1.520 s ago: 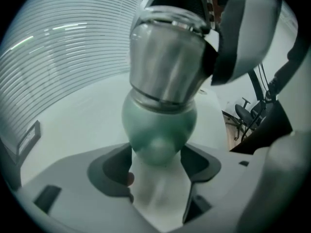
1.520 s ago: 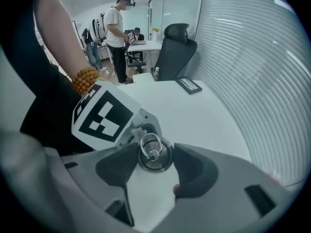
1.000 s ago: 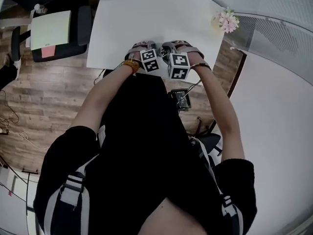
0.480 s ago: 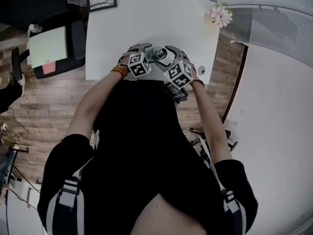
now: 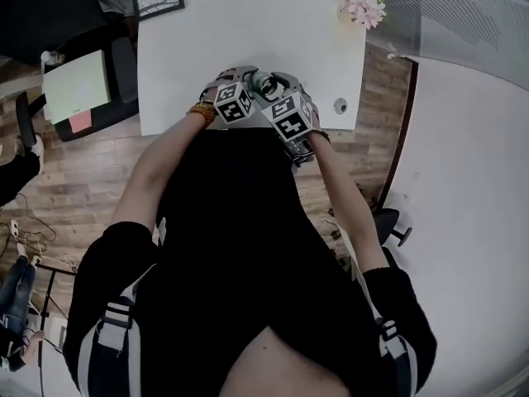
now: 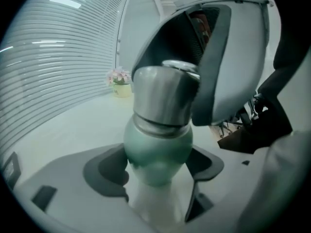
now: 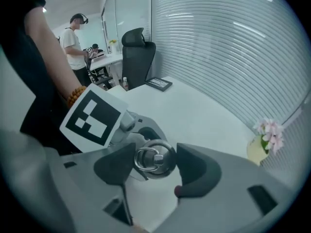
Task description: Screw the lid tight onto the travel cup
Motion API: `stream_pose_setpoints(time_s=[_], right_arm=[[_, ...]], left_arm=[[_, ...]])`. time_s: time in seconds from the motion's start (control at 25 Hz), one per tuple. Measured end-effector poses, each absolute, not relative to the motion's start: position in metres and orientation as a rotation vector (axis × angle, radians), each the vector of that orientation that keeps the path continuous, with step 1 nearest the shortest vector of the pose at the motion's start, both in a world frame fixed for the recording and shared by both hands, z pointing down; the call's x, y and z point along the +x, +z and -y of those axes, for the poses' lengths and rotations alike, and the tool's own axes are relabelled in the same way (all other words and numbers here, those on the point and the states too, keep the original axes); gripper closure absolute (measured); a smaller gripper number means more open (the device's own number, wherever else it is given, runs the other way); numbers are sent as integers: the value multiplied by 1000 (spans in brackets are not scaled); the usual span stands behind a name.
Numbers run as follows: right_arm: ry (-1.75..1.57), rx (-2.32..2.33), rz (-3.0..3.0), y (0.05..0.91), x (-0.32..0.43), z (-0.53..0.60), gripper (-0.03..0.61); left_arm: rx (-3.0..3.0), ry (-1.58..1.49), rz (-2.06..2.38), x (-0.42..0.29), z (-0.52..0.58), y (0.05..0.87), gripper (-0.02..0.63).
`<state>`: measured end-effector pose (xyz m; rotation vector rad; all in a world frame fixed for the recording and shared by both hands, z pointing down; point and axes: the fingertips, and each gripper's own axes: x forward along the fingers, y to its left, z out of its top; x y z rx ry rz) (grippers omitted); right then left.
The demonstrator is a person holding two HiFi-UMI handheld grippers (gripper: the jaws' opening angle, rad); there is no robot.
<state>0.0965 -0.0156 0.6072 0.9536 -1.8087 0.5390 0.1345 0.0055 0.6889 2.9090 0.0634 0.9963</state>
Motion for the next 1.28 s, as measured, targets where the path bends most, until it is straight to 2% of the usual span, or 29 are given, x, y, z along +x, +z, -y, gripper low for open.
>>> stream_pose_setpoints(time_s=[0.16,0.48,0.56,0.68,0.76,0.84,0.96,1.04,1.28], right_arm=[[374,776,1815,609,92,11,318],[-252,76,1625,619,92,-5,322],[-319,6,1591,621,91,-8,322],[-157,174,1717,617,85,-6,316],[124,432,1859,608,79,0,261],[384,702,1917,601,81,10,264],[589,941,1870,607,96,18,276],[632,978,1854,611,98,19,318],[374,678,1849,610,88,11,321]], left_arm=[[2908,1008,-77,134,-6,689,241],[2900,1017,-78,135,-4,688,241],[2897,1016,-78,135,-5,689,241],[2897,1018,-84,135,-5,688,241],[2897,1016,-88,135,-6,688,241],[2899,1011,-90,135,-6,689,241],[2905,1003,-85,135,-5,690,241],[2905,1003,-84,134,-5,690,241],[2908,1021,-110,133,-7,689,241]])
